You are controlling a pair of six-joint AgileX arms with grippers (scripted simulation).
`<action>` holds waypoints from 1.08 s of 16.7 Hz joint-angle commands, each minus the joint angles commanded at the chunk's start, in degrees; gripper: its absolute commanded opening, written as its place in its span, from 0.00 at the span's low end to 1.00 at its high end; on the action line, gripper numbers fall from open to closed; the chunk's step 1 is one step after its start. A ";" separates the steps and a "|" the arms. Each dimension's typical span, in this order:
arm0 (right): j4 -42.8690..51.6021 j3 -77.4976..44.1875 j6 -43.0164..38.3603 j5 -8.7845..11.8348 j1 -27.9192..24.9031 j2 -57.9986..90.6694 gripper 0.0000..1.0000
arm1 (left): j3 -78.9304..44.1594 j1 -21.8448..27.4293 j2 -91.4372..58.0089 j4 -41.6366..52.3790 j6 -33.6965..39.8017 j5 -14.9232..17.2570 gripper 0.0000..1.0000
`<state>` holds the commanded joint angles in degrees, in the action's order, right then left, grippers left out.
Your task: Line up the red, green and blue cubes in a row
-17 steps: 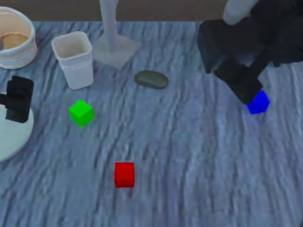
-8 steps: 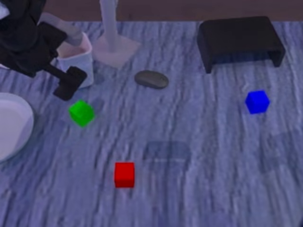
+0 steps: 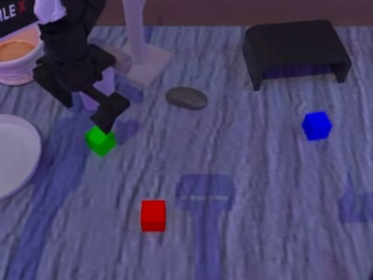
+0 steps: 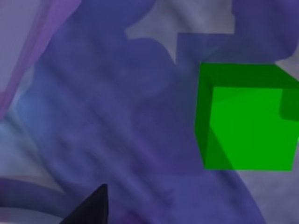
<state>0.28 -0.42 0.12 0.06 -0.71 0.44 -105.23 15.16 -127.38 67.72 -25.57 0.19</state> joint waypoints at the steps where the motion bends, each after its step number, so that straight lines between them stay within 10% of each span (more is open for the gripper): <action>1: -0.28 0.42 -0.12 -0.06 0.14 -0.44 1.00 | -0.42 0.05 -0.35 0.21 -0.08 0.01 1.00; 18: -0.28 0.42 -0.12 -0.06 0.14 -0.44 1.00 | 9.53 -0.03 -5.59 -14.99 -0.22 0.06 1.00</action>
<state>0.00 0.00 0.00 0.00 -0.57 0.00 -95.71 15.13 -132.97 52.73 -25.79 0.24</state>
